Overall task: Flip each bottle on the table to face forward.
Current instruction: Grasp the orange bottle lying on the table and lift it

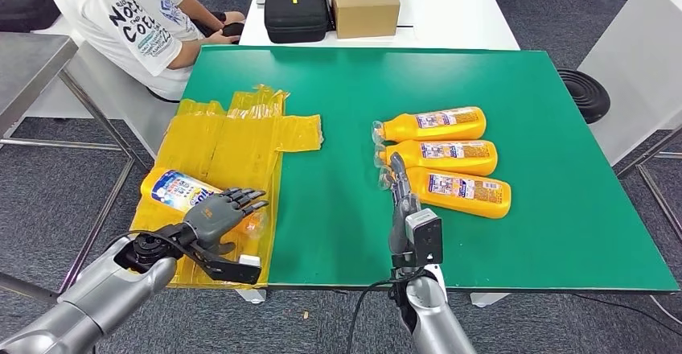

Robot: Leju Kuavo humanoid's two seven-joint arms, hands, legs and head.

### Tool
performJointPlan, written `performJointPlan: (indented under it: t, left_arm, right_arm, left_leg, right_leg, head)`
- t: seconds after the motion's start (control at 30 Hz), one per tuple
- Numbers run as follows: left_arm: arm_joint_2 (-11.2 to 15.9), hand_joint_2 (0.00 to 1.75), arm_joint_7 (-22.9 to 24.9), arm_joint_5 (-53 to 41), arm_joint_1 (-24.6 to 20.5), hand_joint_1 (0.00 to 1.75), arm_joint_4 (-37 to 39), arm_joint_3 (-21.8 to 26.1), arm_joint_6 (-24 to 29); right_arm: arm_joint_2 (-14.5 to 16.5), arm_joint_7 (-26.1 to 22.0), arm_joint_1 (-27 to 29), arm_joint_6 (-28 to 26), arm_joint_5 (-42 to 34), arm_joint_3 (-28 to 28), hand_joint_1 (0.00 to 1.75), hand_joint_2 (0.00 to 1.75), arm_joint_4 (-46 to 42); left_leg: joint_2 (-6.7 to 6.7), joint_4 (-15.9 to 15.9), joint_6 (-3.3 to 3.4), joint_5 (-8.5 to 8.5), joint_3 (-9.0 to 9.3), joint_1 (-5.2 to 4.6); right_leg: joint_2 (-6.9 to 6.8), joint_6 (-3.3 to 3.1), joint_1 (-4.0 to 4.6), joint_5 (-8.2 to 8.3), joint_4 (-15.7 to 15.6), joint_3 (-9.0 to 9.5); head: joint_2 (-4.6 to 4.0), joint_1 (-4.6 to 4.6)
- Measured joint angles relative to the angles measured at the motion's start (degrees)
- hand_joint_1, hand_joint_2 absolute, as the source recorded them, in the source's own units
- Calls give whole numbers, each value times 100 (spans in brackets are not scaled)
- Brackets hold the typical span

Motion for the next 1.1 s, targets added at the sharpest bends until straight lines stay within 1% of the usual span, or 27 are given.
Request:
performJointPlan:
  t: [0.23,0.37,0.47,0.57,0.7,0.77,0.83,0.9,1.03,1.1]
  left_arm:
    - [-17,175,-255,183,262,0,-470,166,585]
    - [-136,175,-695,226,382,0,-638,296,1281]
    - [-269,175,-996,245,406,0,-703,342,1630]
    - [-366,175,-1105,251,408,0,-737,362,1712]
    - [-396,175,-1024,353,419,0,-742,414,1628]
    - [-410,175,-901,661,462,0,-739,516,1511]
    - [-445,175,-810,1139,544,0,-715,697,1441]
    - [-528,175,-800,1612,645,0,-631,964,1537]
    - [-830,175,-1010,2340,841,0,-317,1686,1964]
    - [-1006,175,-1154,2682,960,0,-222,2042,2100]
  right_arm:
    - [3,48,66,-7,57,-51,0,0,-50]
    - [3,74,105,1,70,-66,0,0,-67]
    - [6,80,104,11,72,-67,0,0,-67]
    - [15,84,99,18,76,-69,0,0,-67]
    - [15,108,95,-31,169,-82,0,0,-64]
    - [1,190,94,-144,373,-86,0,0,-63]
    - [-34,372,93,-293,722,-88,0,0,-62]
    - [-96,625,83,-421,1142,-96,0,0,-63]
    - [-278,1134,8,-557,1943,-200,0,175,-112]
    - [-393,1339,-21,-594,2310,-266,0,175,-205]
  left_leg:
    - [1,1,0,0,-5,-2]
    - [0,1,0,0,-7,-1]
    - [0,1,0,0,-8,-2]
    - [1,1,0,0,-8,-2]
    - [1,1,0,0,-8,-1]
    - [1,1,0,0,-8,-1]
    - [3,0,0,0,-8,-1]
    - [3,1,0,0,-9,-1]
    - [1,1,0,0,-12,-4]
    - [0,2,1,0,-12,-6]
  right_leg:
    - [0,0,-1,0,-1,-6]
    - [0,0,-1,0,-1,-8]
    - [0,0,-1,0,-1,-8]
    - [0,0,-1,0,-1,-8]
    - [0,0,-1,0,-1,-8]
    - [0,0,0,0,-1,-8]
    - [1,0,0,0,-1,-9]
    - [1,0,-1,0,-1,-11]
    - [0,0,-4,0,-1,-11]
    - [0,0,-6,0,-2,-11]
  head:
    - [0,0]
    - [0,0]
    - [0,1]
    - [0,1]
    - [0,0]
    - [0,0]
    - [0,0]
    - [0,-1]
    - [0,-1]
    - [0,-1]
